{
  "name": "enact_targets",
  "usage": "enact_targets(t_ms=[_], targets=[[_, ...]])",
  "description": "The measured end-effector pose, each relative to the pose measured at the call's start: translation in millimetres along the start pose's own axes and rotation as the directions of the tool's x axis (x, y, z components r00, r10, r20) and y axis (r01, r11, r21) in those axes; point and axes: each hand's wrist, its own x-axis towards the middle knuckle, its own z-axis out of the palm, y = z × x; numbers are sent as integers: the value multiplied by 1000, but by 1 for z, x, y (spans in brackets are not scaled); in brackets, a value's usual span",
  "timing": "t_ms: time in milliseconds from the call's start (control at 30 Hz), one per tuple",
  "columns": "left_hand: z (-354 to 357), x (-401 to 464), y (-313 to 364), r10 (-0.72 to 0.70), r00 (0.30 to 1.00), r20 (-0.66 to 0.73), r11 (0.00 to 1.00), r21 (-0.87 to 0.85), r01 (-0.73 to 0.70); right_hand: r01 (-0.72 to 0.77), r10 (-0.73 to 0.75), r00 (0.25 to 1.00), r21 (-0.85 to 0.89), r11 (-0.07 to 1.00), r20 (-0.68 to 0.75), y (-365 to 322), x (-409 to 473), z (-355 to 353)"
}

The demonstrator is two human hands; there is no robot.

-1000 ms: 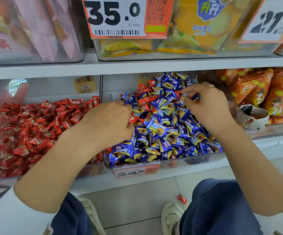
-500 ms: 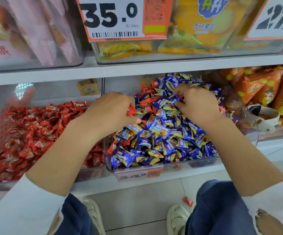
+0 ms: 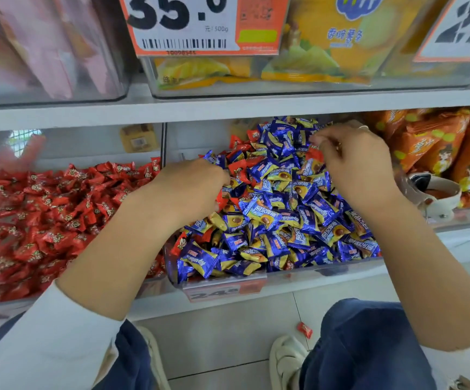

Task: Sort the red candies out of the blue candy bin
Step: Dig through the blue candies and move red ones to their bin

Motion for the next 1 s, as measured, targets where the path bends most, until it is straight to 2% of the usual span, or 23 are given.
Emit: enact_targets(t_ms=[100,267,400,500,633,733,800,867,1000], targets=[[-1,1,-2,-18,997,-79,998,-62,13,-36,36,999,33,999,-3,-2,-1,-3],[-3,2,-1,-36,976,-214,982,-187,-5,-70,58,995,142,987,87,-5,-7,0],[3,4,11,-24,964,-264,971,-237,-41,-24,1,995,233,972,98,-12,-10,4],[7,3,19,-1,972,-235,971,-232,-55,34,-56,993,197,980,107,-20,-12,13],[16,3,24,34,989,-143,991,-122,-52,172,-180,977,81,982,111,-33,-9,28],[16,5,22,51,996,-68,985,-160,-61,284,-286,940,38,958,184,-40,-7,39],[13,5,19,54,998,-38,975,-212,-61,266,-249,911,-7,964,329,-43,-8,45],[11,3,14,46,996,-78,961,-269,-66,233,-183,881,-64,970,437,-45,-8,47],[2,2,1,-70,966,-248,940,-342,-19,87,-73,908,-15,996,412,-44,-5,32]])
